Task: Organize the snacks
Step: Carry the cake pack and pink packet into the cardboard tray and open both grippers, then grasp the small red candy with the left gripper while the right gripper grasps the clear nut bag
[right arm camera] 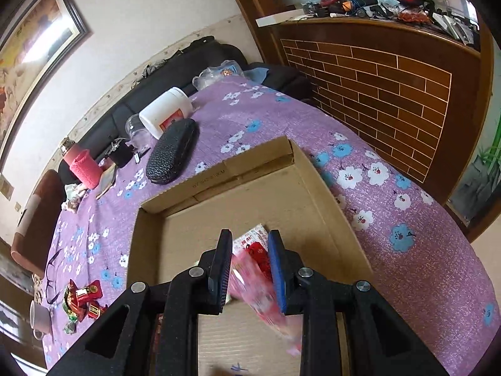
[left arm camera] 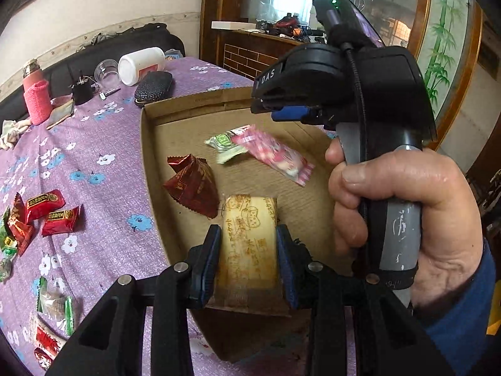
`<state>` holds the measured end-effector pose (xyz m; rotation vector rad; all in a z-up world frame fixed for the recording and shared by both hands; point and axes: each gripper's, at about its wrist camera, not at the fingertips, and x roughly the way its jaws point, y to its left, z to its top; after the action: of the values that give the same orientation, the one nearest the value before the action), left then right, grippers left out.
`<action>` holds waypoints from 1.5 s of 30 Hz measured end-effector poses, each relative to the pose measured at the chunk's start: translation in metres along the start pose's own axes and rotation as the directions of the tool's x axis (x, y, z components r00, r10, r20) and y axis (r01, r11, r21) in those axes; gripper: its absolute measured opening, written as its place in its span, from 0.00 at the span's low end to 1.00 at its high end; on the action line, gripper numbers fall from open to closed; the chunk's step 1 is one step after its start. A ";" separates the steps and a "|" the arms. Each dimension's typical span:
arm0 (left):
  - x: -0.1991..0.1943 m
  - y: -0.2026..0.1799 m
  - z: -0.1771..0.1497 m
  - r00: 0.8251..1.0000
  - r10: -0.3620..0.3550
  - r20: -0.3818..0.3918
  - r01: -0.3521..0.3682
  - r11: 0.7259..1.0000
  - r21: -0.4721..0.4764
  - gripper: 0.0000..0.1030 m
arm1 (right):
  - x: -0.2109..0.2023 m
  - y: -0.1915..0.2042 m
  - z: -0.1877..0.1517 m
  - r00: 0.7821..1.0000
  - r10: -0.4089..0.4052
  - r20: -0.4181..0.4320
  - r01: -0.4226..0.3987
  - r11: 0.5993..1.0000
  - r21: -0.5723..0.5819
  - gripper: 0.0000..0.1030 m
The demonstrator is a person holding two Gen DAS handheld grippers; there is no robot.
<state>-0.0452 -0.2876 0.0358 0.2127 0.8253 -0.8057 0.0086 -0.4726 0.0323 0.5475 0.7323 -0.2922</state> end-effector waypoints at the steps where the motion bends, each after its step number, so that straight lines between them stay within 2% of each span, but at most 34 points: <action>1: 0.000 0.000 -0.001 1.000 -0.004 0.004 0.004 1.000 -0.002 0.35 | -0.001 0.001 0.000 1.000 0.001 0.003 -0.001 1.000 -0.002 0.24; 6: -0.005 0.000 -0.003 1.000 -0.003 0.025 0.003 1.000 0.010 0.38 | -0.004 0.006 0.000 1.000 0.007 0.023 -0.006 1.000 -0.023 0.24; 11: -0.025 0.002 0.002 0.993 -0.006 0.120 0.006 1.000 0.003 0.58 | -0.008 0.007 0.000 0.999 0.015 0.039 -0.014 1.000 -0.024 0.24; 16: -0.040 0.001 0.005 0.987 0.012 0.163 -0.013 1.000 0.003 0.58 | -0.009 0.007 0.000 0.999 0.025 0.045 -0.024 0.999 -0.023 0.24; 22: -0.051 0.005 0.006 0.989 0.042 0.142 -0.040 0.999 -0.013 0.58 | -0.013 0.022 -0.005 0.997 0.056 0.057 -0.051 0.996 -0.078 0.24; 29: -0.067 0.033 -0.002 0.990 0.096 0.103 -0.088 0.993 -0.076 0.58 | -0.021 0.055 -0.018 0.988 0.143 0.059 -0.129 0.972 -0.199 0.24; 33: -0.086 0.062 -0.021 0.984 0.157 0.082 -0.145 0.981 -0.129 0.58 | -0.026 0.078 -0.031 0.981 0.187 0.054 -0.165 0.945 -0.284 0.24; 37: -0.110 0.105 -0.051 0.972 0.231 0.048 -0.216 0.954 -0.208 0.58 | -0.031 0.100 -0.046 0.976 0.214 0.047 -0.182 0.910 -0.374 0.24; 43: -0.136 0.154 -0.099 0.960 0.280 -0.027 -0.275 0.915 -0.294 0.58 | -0.029 0.118 -0.062 0.971 0.238 0.014 -0.209 0.876 -0.434 0.25; 45: -0.133 0.157 -0.107 0.959 0.279 -0.046 -0.281 0.915 -0.289 0.58 | -0.029 0.121 -0.066 0.971 0.239 0.010 -0.209 0.870 -0.447 0.25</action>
<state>-0.0493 -0.0559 0.0399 0.0656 0.8834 -0.4062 0.0046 -0.3338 0.0570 0.1812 0.6376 0.0786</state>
